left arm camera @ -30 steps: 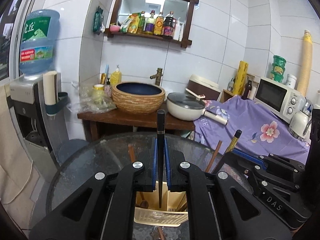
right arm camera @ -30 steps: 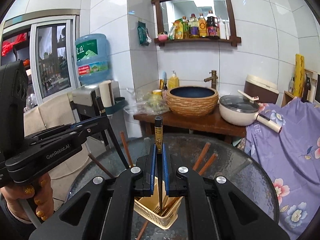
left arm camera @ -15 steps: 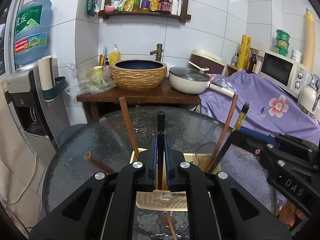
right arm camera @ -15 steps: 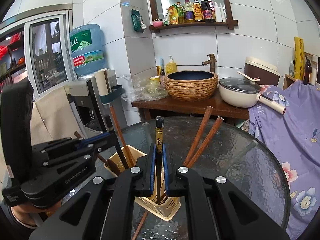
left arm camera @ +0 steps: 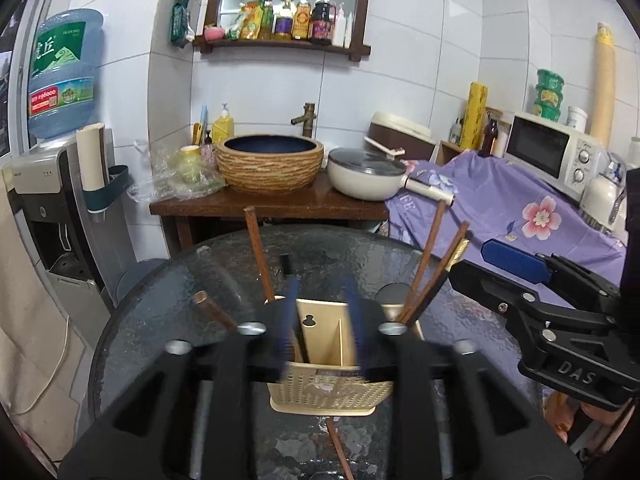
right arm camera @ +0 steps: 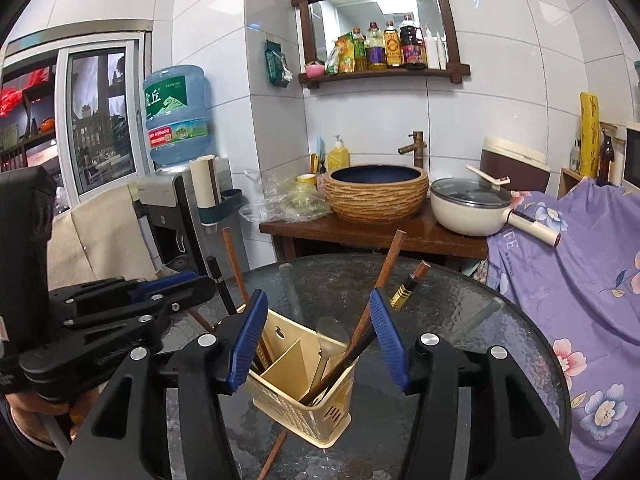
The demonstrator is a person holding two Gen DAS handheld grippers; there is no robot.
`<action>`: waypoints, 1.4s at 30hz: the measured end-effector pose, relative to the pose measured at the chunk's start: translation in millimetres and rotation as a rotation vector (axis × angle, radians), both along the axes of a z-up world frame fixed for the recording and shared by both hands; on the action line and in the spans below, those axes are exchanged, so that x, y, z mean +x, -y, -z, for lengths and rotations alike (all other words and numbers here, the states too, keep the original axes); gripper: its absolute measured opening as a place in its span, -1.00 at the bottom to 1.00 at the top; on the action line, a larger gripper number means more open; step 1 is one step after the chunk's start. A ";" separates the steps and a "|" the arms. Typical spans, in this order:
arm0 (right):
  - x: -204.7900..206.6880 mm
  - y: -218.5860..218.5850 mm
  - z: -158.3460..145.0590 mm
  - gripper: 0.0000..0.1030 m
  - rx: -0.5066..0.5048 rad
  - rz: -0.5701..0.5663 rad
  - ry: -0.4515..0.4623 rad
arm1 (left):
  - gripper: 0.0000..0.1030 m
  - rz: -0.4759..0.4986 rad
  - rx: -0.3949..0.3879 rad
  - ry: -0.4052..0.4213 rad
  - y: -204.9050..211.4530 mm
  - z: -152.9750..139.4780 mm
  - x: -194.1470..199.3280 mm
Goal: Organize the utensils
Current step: 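Close the left tool on the metal spoon while the right tool approaches the brown chopstick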
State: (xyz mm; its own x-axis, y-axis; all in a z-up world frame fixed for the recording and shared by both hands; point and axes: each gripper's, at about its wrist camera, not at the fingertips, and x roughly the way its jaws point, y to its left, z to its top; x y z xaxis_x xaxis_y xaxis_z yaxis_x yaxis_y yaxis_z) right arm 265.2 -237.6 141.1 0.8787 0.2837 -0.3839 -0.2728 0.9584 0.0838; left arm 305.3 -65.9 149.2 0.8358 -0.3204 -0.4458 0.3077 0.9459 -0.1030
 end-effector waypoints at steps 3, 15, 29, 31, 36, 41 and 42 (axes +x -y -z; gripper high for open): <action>-17.7 1.0 -0.6 0.15 -0.004 -0.001 0.034 | 0.47 -0.034 -0.043 0.065 -15.9 -4.1 -25.1; -70.3 -12.1 55.9 0.23 -0.102 0.012 -0.073 | 0.46 -0.024 0.092 -0.140 -40.1 82.5 -69.0; -69.3 -10.3 135.2 0.23 -0.071 0.021 -0.315 | 0.21 0.037 0.285 -0.299 -3.2 186.4 -97.8; -68.7 -9.6 140.4 0.23 -0.063 0.022 -0.330 | 0.19 0.039 0.302 -0.307 1.2 192.2 -98.4; -67.3 -6.7 146.5 0.23 -0.030 0.016 -0.362 | 0.19 0.067 0.328 -0.326 11.8 202.2 -100.5; -67.9 -3.7 149.0 0.23 -0.014 0.014 -0.377 | 0.19 0.072 0.347 -0.346 15.7 210.4 -95.7; -67.4 -3.1 148.9 0.23 -0.012 0.014 -0.379 | 0.18 0.071 0.348 -0.350 16.6 211.7 -94.3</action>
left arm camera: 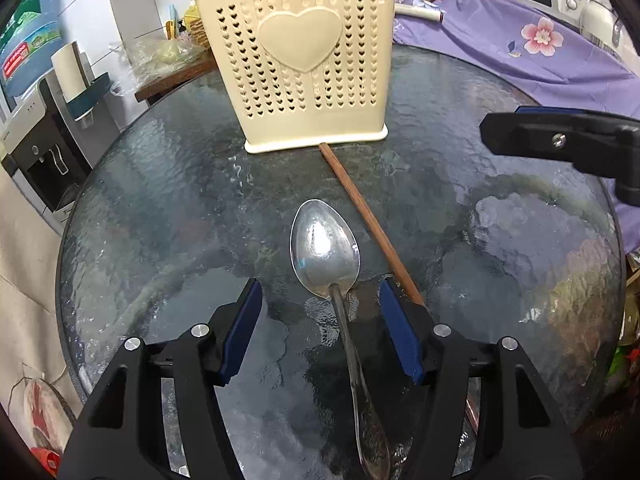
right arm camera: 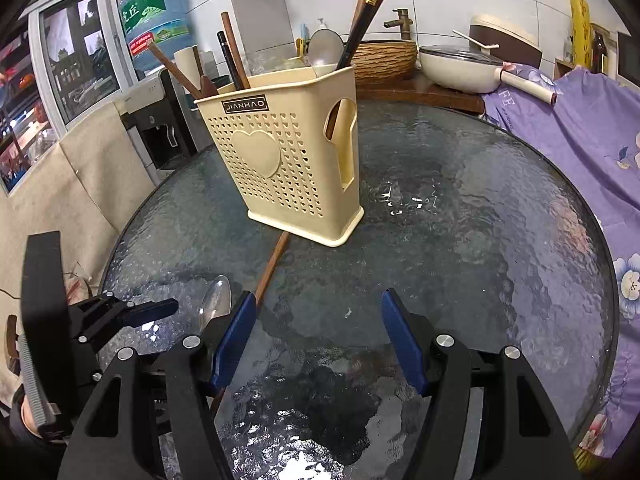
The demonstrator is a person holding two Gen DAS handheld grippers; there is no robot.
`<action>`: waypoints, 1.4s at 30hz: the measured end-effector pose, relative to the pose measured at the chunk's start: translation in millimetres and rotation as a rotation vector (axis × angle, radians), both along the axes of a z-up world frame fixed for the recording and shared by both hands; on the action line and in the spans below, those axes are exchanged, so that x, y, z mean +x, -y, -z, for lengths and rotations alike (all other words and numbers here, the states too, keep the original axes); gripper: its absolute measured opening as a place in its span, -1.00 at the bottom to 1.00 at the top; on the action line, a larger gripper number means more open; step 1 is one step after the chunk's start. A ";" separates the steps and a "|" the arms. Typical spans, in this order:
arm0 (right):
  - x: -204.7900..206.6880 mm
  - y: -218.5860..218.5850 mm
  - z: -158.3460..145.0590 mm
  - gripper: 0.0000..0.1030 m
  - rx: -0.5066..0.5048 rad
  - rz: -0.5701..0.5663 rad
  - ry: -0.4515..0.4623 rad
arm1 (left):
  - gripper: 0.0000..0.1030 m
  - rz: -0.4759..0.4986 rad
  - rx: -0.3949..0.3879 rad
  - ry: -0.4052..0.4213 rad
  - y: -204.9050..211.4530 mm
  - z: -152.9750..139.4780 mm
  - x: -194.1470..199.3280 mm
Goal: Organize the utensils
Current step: 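Close the left tool on the metal spoon while the right tool approaches the brown chopstick, then grasp the brown chopstick with the right tool while the left tool holds the spoon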
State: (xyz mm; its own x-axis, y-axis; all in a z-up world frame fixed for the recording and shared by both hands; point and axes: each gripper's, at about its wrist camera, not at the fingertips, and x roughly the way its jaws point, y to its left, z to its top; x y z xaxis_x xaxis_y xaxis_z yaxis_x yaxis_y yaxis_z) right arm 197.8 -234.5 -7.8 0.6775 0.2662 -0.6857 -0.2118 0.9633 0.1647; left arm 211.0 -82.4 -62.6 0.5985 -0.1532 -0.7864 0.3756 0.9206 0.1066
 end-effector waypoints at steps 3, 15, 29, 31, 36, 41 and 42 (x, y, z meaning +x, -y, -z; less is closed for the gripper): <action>0.0 0.2 -0.4 0.23 0.004 -0.002 -0.005 | 0.17 0.000 -0.004 0.000 3.4 0.1 3.4; 8.3 -4.2 3.8 0.23 0.026 -0.011 -0.055 | 0.01 -0.025 -0.071 -0.047 -0.9 0.1 26.4; 36.4 -32.7 21.2 0.23 -0.036 -0.002 -0.151 | -0.23 -0.041 -0.112 -0.048 -20.2 -0.7 38.0; 41.7 -42.6 22.1 0.23 -0.070 -0.005 -0.146 | -0.23 -0.042 -0.121 -0.051 -25.1 -0.7 38.6; 55.2 -64.3 27.5 0.09 -0.129 -0.016 -0.154 | -0.23 -0.035 -0.121 -0.057 -38.4 -1.0 40.8; 67.8 -76.2 38.1 -0.09 -0.142 -0.024 -0.190 | -0.22 -0.023 -0.117 -0.057 -47.4 -1.1 40.5; 69.9 -77.6 39.7 -0.11 -0.145 -0.024 -0.196 | -0.22 -0.023 -0.120 -0.058 -49.9 -1.3 41.1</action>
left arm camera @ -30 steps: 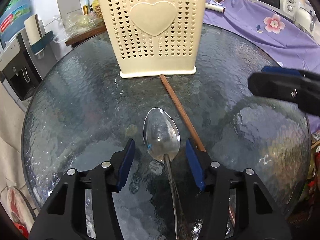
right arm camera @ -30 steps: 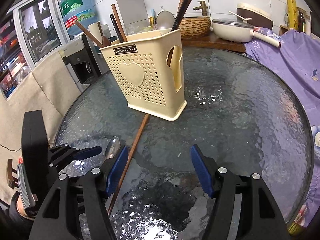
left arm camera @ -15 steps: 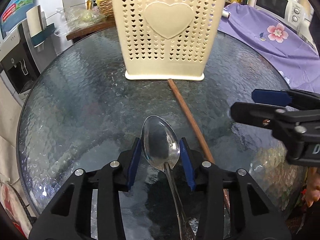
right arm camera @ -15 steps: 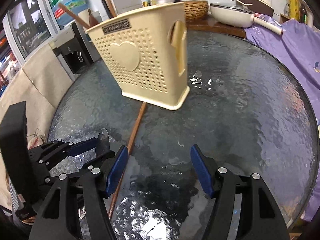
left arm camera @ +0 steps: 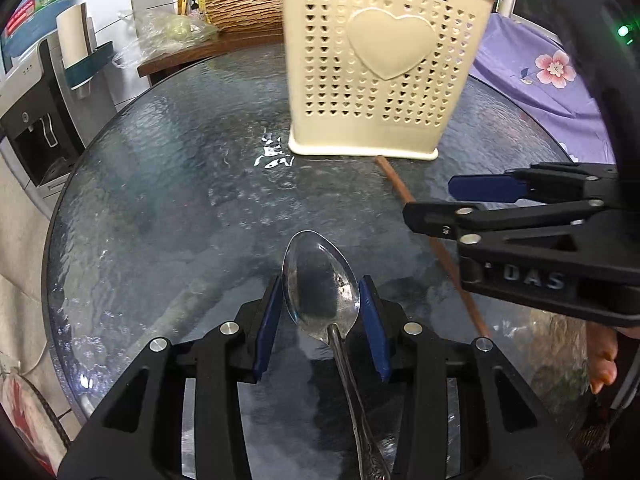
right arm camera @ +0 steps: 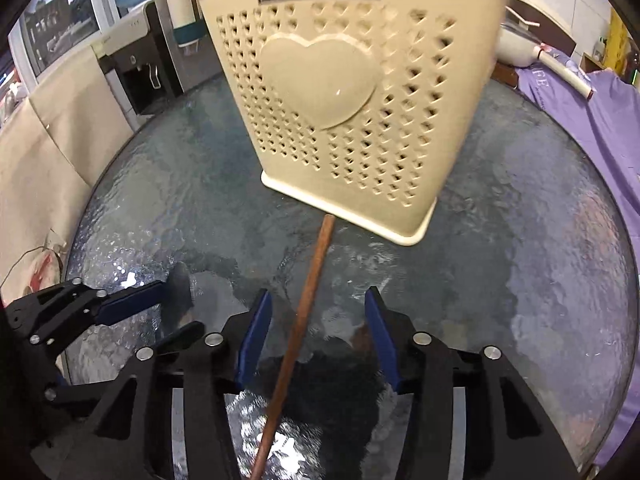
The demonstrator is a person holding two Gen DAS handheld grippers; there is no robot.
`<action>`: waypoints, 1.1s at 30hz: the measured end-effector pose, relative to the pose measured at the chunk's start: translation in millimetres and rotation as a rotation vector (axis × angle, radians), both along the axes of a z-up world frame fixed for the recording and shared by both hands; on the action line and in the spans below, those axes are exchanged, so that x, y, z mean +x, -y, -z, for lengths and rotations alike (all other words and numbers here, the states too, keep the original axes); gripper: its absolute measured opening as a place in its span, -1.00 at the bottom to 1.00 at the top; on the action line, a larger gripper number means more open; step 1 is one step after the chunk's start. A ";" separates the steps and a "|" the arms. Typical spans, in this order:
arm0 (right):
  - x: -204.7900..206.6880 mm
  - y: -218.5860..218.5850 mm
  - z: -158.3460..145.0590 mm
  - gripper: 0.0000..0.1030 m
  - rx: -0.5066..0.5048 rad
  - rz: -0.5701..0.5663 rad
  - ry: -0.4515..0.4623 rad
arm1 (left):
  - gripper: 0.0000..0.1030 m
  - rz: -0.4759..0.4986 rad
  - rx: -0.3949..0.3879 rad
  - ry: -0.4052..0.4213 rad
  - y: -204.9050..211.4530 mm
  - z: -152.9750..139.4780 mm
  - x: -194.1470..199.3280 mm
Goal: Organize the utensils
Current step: 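Grasp the brown chopstick with the right tool while the left tool holds the spoon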
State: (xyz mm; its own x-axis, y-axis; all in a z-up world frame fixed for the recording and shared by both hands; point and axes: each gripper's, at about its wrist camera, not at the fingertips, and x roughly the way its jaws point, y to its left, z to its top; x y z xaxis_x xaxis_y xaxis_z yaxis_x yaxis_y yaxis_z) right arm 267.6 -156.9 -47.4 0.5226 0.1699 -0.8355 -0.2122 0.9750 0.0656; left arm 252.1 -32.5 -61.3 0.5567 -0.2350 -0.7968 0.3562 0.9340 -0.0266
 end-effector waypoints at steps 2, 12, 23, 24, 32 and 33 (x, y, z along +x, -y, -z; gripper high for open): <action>4.1 -2.7 5.1 -0.21 -0.008 0.003 -0.013 | -0.22 -0.012 -0.007 -0.002 -7.0 -0.3 1.2; 13.1 -15.3 5.2 -0.32 -0.060 0.024 -0.002 | -0.07 -0.043 -0.011 -0.014 -14.5 -1.5 -0.8; 17.4 -23.5 5.8 -0.82 -0.063 -0.001 -0.005 | -0.07 -0.083 0.057 0.004 1.5 -4.2 -6.7; 16.5 -22.3 5.9 -0.82 -0.064 -0.003 -0.005 | -0.07 -0.088 0.055 0.002 2.2 -4.3 -7.3; 6.7 -8.2 6.5 -0.83 -0.042 -0.029 -0.003 | -0.07 -0.120 0.076 -0.004 8.7 -1.0 -10.2; 5.3 -4.1 5.9 -0.83 -0.032 -0.031 -0.002 | -0.07 -0.123 0.076 -0.007 7.4 -0.2 -7.9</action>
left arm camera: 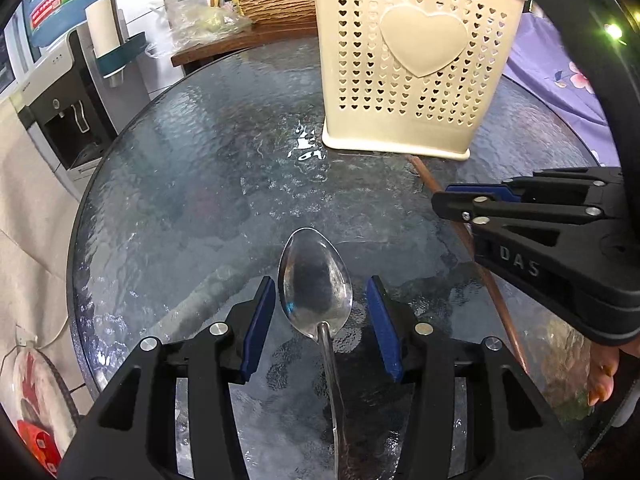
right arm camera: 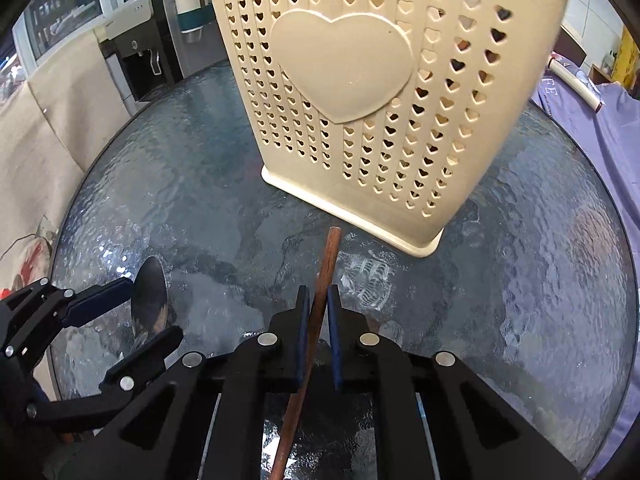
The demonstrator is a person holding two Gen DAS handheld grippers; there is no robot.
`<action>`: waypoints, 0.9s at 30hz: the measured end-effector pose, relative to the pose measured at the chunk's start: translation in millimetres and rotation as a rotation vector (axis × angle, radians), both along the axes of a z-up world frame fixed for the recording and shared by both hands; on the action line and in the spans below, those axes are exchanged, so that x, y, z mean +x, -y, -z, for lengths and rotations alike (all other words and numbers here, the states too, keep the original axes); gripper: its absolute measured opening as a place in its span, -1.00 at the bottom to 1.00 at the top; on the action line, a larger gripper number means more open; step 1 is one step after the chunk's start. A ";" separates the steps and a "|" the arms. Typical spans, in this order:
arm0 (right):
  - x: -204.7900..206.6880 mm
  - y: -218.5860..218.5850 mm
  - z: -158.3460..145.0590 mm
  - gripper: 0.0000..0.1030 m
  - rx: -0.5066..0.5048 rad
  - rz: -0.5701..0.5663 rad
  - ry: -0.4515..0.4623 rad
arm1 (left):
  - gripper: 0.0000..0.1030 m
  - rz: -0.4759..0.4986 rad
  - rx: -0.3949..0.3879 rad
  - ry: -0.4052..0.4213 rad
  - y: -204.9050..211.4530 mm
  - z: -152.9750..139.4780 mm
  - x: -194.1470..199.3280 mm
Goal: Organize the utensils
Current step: 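Grasp the brown chopstick with the right tool while the left tool holds the spoon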
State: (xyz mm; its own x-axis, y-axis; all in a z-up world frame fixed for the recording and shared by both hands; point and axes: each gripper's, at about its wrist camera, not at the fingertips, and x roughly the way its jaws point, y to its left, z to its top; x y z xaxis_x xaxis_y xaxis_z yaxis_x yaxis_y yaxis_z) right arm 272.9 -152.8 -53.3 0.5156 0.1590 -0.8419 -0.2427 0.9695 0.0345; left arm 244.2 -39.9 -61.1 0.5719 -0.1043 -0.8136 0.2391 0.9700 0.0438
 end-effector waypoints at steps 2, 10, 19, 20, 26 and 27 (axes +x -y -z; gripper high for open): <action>-2.6 4.5 -0.4 -0.86 0.029 -0.010 -0.004 | -0.07 -0.007 0.004 0.003 0.6 -0.4 -0.1; -19.9 21.0 -16.8 -0.87 0.070 -0.032 0.052 | -0.24 -0.017 0.003 -0.003 4.7 -2.0 4.1; -32.6 37.2 -17.2 -0.87 0.099 -0.024 0.053 | -0.24 -0.026 -0.003 -0.005 3.2 -1.0 4.3; -32.6 37.8 -16.7 -0.87 0.100 -0.025 0.053 | -0.24 -0.028 -0.001 -0.005 3.0 -1.0 4.2; -27.7 25.3 -16.9 -0.87 0.098 -0.034 0.052 | -0.09 -0.049 -0.005 -0.009 -1.2 -0.4 8.6; -27.6 25.4 -16.3 -0.87 0.099 -0.034 0.050 | -0.09 -0.052 -0.010 -0.012 -1.9 -0.3 9.8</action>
State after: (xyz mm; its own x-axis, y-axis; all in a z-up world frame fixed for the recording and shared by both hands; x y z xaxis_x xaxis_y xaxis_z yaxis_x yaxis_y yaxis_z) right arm 245.3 -178.2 -37.1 0.5496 0.2583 -0.7945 -0.2792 0.9531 0.1167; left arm 254.0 -38.0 -60.8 0.5668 -0.0824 -0.8197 0.1888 0.9815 0.0318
